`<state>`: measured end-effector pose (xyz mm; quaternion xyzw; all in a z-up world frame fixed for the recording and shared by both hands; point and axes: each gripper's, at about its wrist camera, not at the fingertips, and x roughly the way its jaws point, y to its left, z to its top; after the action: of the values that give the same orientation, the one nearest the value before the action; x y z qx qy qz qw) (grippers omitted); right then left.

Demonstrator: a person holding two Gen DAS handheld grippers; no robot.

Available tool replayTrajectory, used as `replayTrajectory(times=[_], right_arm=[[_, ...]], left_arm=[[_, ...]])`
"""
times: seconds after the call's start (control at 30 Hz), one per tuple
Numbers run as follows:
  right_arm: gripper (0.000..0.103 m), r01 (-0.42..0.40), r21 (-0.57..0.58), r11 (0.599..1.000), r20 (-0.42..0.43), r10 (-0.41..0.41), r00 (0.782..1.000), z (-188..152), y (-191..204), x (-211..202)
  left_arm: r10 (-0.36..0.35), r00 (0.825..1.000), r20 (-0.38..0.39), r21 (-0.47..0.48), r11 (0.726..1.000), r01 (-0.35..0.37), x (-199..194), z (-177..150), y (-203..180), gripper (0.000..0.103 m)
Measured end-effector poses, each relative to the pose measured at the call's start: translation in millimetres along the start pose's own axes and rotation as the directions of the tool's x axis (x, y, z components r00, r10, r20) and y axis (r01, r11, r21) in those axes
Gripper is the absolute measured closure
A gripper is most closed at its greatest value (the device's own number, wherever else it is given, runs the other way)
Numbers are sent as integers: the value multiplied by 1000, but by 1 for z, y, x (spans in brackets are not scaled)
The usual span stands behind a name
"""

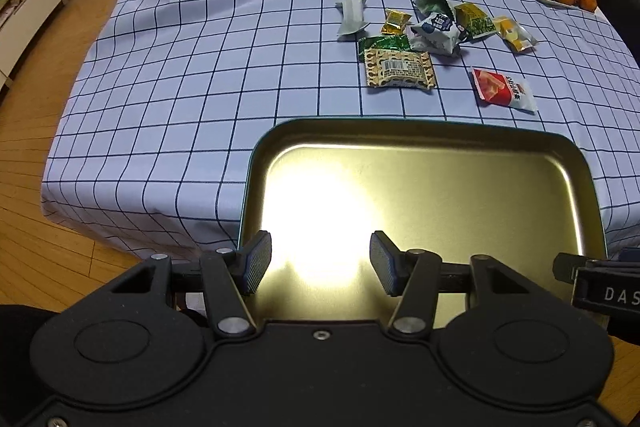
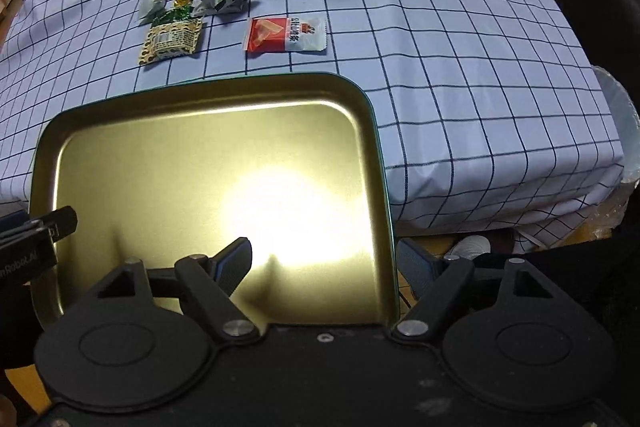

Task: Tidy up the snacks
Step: 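Reach the right tool to the orange-and-silver packet while the left tool approaches the white bar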

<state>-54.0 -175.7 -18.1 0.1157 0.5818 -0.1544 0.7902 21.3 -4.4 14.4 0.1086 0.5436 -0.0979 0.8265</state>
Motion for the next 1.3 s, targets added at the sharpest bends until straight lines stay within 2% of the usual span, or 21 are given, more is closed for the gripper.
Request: replayTrajectory(times=[0.13, 0.23, 0.3, 0.57, 0.7, 0.8, 0.93, 1.0, 1.07, 1.17, 1.3], right_arm=[[23, -8, -48, 999, 29, 10, 1000, 25, 0, -10], [23, 21, -79, 997, 72, -15, 997, 54, 4, -16], [24, 32, -78, 996, 98, -24, 995, 74, 5, -18], [24, 10, 28, 1000, 117, -13, 993, 181, -1, -8], [24, -36, 71, 997, 88, 30, 996, 223, -3, 5], [24, -70, 135, 988, 76, 60, 995, 246, -9, 16], [24, -60, 214, 975, 65, 47, 997, 266, -17, 38], [23, -39, 231, 972, 51, 28, 998, 270, -22, 56], [28, -19, 239, 971, 18, 15, 1000, 276, -24, 74], [34, 15, 232, 973, -43, -5, 999, 282, -25, 98], [34, 19, 226, 974, -67, -4, 998, 289, -22, 113]], left_arm=[[11, 1000, -21, 13, 1000, -11, 4, 24, -4, 44], [-16, 999, -30, 15, 1000, 17, 10, 47, -5, 44], [-10, 1000, -28, 3, 1000, 10, 13, 65, -6, 44], [-4, 1000, 31, -20, 1000, 5, 20, 148, -4, 44], [-43, 998, 47, -28, 999, 44, 33, 182, -5, 44], [-38, 997, 61, -76, 996, 42, 45, 195, -3, 44], [-95, 993, 76, -92, 991, 101, 62, 196, 2, 44], [-101, 994, 43, -117, 988, 106, 72, 196, 4, 44], [-112, 994, -5, -132, 985, 111, 81, 197, 5, 44], [-117, 991, -58, -128, 986, 109, 90, 193, 4, 45], [-131, 985, -110, -113, 987, 119, 96, 191, -2, 45]])
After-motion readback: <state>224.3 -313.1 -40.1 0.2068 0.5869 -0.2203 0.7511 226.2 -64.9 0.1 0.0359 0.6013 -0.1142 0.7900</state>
